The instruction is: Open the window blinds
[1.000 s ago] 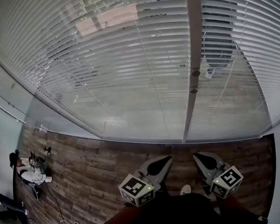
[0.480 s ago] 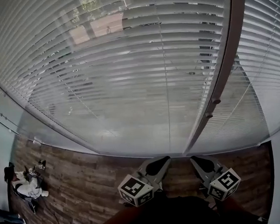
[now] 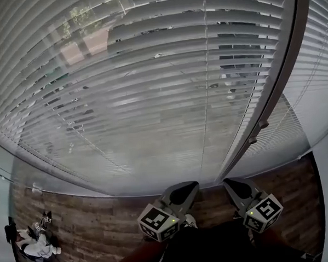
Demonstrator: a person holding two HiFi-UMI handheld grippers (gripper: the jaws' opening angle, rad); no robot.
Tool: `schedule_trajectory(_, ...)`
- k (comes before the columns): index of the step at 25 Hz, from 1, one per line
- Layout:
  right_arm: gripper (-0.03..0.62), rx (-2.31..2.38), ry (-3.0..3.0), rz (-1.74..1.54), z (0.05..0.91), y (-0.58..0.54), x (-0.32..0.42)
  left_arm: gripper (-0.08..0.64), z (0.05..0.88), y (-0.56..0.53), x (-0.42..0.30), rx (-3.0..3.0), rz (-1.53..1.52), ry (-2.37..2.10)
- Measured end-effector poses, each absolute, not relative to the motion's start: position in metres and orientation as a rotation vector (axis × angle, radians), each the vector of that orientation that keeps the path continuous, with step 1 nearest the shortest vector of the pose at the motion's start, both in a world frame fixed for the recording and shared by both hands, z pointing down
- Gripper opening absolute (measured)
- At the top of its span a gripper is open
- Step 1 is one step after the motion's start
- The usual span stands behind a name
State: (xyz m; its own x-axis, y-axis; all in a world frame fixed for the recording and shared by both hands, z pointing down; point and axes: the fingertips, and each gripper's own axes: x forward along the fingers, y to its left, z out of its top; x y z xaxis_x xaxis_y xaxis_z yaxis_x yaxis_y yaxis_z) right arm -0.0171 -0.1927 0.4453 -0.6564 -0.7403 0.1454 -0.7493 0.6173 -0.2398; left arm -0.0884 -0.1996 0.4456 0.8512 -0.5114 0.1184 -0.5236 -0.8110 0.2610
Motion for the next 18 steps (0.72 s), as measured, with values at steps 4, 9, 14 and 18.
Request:
schedule_trajectory(4, 0.026, 1.365, -2.778, 0.375, 0.433, -0.196, -0.017, 0.000, 0.441, -0.207, -0.094, 2.766, 0.065, -0.747)
schedule_trajectory(9, 0.026, 1.471, -2.763, 0.249, 0.399, -0.212, 0.020, 0.000, 0.430, -0.223, -0.076, 2.775, 0.031, -0.735)
schedule_trajectory(14, 0.026, 1.512, -2.771, 0.166, 0.380, -0.217, 0.044, 0.000, 0.423, -0.225, -0.076, 2.757, -0.033, -0.826)
schedule_trajectory(18, 0.026, 1.528, -2.768, 0.077, 0.355, -0.222, 0.076, 0.000, 0.418, -0.225, -0.064, 2.743, -0.052, -0.909)
